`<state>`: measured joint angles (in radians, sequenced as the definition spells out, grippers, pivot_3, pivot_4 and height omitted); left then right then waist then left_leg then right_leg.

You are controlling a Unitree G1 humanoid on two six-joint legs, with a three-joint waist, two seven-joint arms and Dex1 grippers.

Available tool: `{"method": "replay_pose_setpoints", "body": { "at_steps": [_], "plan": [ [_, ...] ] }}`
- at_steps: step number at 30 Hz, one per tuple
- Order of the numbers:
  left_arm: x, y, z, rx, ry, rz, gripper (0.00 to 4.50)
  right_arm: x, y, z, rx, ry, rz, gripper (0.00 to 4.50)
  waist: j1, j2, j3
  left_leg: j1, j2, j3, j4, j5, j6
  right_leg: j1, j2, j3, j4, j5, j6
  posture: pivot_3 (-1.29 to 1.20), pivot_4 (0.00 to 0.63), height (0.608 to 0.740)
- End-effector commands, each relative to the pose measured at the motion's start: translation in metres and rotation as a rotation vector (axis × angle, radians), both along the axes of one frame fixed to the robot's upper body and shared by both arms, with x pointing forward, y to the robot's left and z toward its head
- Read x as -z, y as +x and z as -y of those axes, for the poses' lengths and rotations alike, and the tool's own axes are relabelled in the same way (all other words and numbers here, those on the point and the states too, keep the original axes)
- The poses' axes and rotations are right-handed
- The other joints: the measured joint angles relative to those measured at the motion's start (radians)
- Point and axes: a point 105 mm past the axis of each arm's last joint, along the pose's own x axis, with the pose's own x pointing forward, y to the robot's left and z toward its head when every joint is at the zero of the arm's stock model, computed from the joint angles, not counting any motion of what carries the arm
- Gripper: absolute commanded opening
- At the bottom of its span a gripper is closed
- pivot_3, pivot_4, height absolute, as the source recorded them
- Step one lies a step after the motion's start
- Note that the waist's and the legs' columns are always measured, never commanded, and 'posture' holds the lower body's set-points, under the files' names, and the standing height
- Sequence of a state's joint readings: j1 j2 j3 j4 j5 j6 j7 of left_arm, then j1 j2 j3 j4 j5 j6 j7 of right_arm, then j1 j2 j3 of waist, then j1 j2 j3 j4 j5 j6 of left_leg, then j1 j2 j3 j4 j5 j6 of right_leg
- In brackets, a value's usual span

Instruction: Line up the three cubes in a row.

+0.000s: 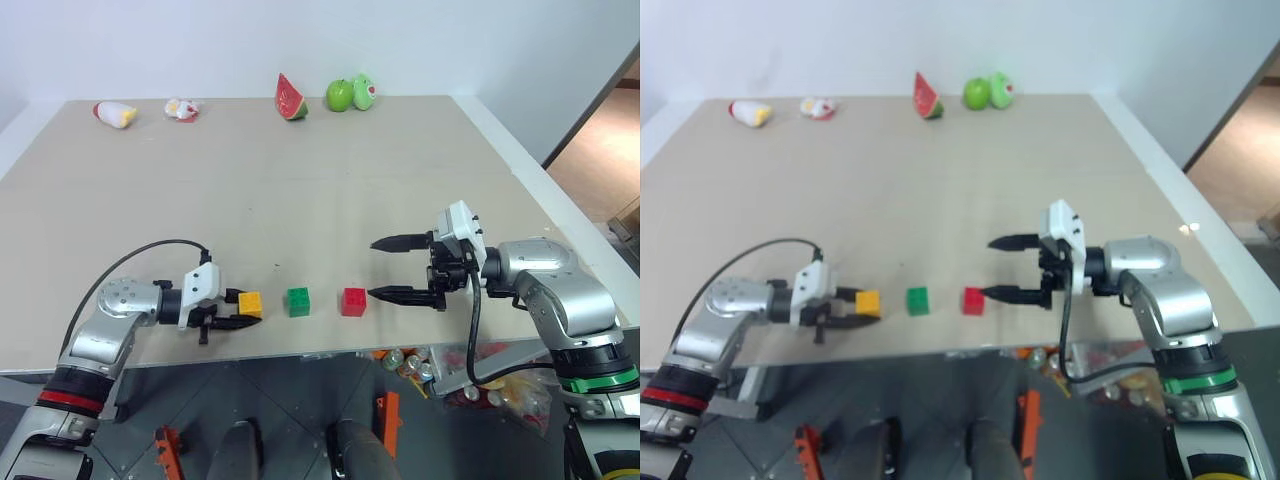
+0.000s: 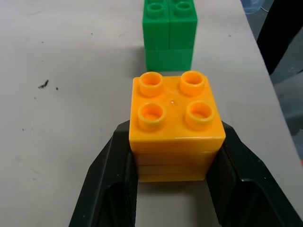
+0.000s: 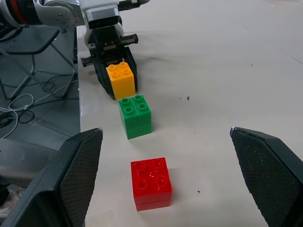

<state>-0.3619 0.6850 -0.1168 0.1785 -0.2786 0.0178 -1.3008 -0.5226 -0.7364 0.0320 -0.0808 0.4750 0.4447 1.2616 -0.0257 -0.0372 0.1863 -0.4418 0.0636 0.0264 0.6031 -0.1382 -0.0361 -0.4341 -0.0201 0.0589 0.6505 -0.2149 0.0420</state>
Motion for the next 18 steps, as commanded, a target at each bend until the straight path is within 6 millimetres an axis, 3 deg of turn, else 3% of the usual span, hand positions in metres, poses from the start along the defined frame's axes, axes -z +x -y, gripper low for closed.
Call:
{"method": "replay_pose_setpoints", "body": {
  "at_steps": [1,6,8,14,18],
  "plan": [
    [-0.008,-0.001,-0.008,-0.013,-0.007,0.021,1.35,-0.013,-0.001,0.0,-0.005,0.011,0.053,4.5,0.0,0.0,0.0,0.0,0.0,0.0,0.0,0.0,0.0,0.0,0.0,0.0,0.0,0.0,0.0,0.0,0.15,0.74],
    [-0.003,-0.003,-0.006,-0.016,-0.004,0.027,1.35,-0.014,0.003,-0.002,-0.011,0.011,0.063,4.5,0.0,0.0,0.0,0.0,0.0,0.0,0.0,0.0,0.0,0.0,0.0,0.0,0.0,0.0,0.0,0.0,0.15,0.74],
    [-0.002,-0.004,-0.005,-0.015,-0.006,0.026,2.42,-0.015,0.005,-0.003,-0.011,0.012,0.067,4.5,0.0,0.0,0.0,0.0,0.0,0.0,0.0,0.0,0.0,0.0,0.0,0.0,0.0,0.0,0.0,0.0,0.15,0.74],
    [-0.002,0.003,-0.017,-0.088,0.01,0.055,4.36,-0.016,0.008,-0.001,-0.008,0.009,0.07,4.5,0.002,0.0,0.0,0.0,0.0,0.0,0.0,0.0,0.0,0.0,0.0,0.001,0.0,0.0,0.0,0.0,0.15,0.74],
    [-0.006,-0.002,-0.034,-0.143,0.004,0.043,4.36,-0.016,0.009,0.005,0.001,-0.002,0.068,4.5,-0.001,0.0,0.0,0.0,0.0,0.0,0.0,0.0,0.0,0.0,0.001,0.001,0.0,0.0,0.0,0.0,0.15,0.74]
  ]
}}
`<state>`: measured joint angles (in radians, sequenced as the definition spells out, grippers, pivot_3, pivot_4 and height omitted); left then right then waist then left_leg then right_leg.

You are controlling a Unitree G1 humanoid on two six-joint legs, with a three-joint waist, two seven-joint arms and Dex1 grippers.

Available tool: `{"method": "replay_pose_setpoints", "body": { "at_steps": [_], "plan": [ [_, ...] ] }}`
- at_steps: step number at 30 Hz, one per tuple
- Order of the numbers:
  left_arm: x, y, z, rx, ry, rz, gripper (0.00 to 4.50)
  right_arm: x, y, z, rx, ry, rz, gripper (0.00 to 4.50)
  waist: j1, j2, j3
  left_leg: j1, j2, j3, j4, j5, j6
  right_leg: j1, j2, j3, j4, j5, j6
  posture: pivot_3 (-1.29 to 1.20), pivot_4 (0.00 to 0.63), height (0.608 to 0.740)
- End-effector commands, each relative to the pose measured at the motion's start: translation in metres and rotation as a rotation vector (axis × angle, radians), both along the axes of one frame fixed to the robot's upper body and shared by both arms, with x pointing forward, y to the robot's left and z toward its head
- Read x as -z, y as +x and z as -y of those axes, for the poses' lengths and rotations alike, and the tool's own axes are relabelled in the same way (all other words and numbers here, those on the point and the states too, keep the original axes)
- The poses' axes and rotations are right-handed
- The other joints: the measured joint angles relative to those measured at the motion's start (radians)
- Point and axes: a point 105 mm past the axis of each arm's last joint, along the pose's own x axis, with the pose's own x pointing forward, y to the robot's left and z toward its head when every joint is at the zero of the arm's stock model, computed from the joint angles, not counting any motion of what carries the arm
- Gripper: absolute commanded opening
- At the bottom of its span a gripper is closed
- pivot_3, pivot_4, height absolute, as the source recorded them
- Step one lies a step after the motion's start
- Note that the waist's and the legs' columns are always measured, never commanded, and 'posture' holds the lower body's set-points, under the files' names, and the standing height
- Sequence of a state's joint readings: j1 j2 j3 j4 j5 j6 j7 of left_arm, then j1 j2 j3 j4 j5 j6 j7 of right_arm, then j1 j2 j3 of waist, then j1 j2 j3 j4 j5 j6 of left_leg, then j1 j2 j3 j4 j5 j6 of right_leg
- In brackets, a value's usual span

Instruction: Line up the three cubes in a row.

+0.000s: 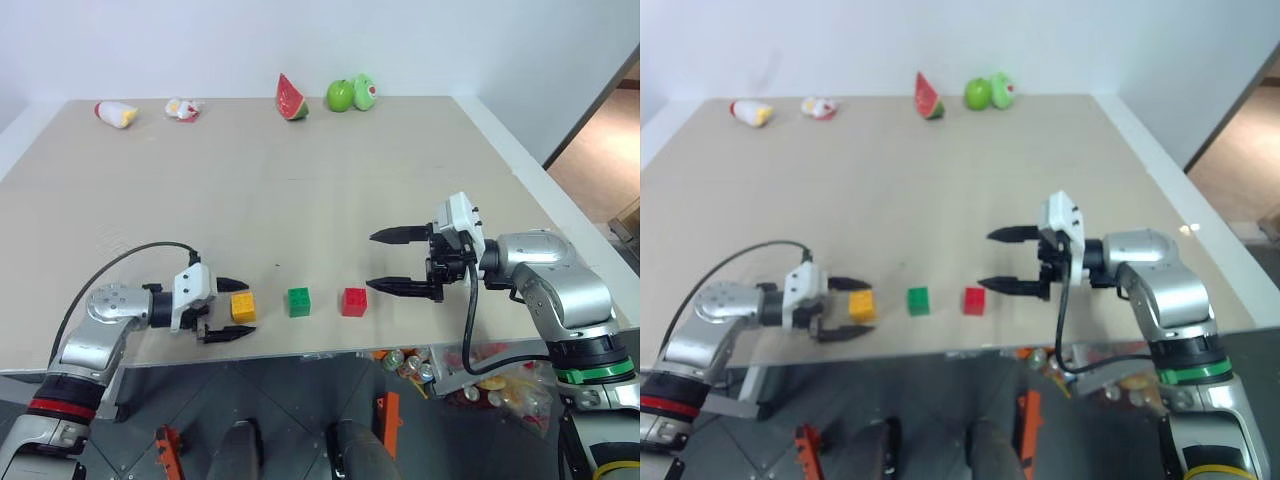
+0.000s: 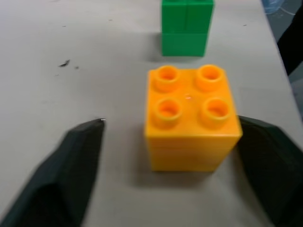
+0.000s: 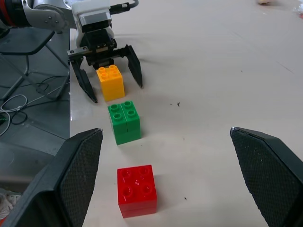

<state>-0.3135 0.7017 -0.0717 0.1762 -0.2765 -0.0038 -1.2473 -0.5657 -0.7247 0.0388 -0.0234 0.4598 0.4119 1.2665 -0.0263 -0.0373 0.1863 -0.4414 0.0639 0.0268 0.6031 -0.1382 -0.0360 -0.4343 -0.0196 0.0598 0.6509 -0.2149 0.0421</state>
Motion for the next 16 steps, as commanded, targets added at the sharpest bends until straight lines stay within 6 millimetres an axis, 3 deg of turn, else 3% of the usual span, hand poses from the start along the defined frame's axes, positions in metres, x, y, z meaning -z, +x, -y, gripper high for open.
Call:
{"method": "replay_pose_setpoints", "body": {
  "at_steps": [1,7,12,16],
  "plan": [
    [-0.01,-0.006,-0.025,-0.074,0.003,0.005,4.36,-0.011,0.001,0.008,0.0,-0.015,0.042,4.5,-0.003,0.0,0.0,0.0,0.0,0.0,0.0,0.0,0.0,0.0,0.0,0.0,0.0,0.0,0.0,0.0,0.15,0.74],
    [-0.021,-0.044,-0.056,-0.196,-0.019,-0.163,4.36,-0.008,0.013,0.044,0.107,-0.066,0.015,4.5,-0.014,0.0,0.0,0.0,0.001,0.001,-0.001,0.0,0.0,-0.001,-0.001,0.0,0.001,-0.001,-0.001,0.0,0.15,0.74],
    [-0.06,-0.03,-0.08,-0.487,-0.299,-0.153,4.36,0.001,0.025,0.072,0.24,-0.055,-0.017,4.5,-0.013,0.0,0.0,0.0,0.001,0.001,0.0,0.0,0.0,-0.001,-0.003,-0.003,0.001,0.0,-0.001,0.0,0.15,0.74],
    [-0.069,-0.029,-0.087,-0.584,-0.427,-0.155,4.36,0.021,0.023,0.075,0.264,-0.036,-0.078,4.5,-0.016,0.0,0.0,0.001,0.001,0.001,0.001,0.0,0.001,0.001,-0.003,-0.003,0.001,0.001,-0.001,0.0,0.15,0.74]
  ]
}}
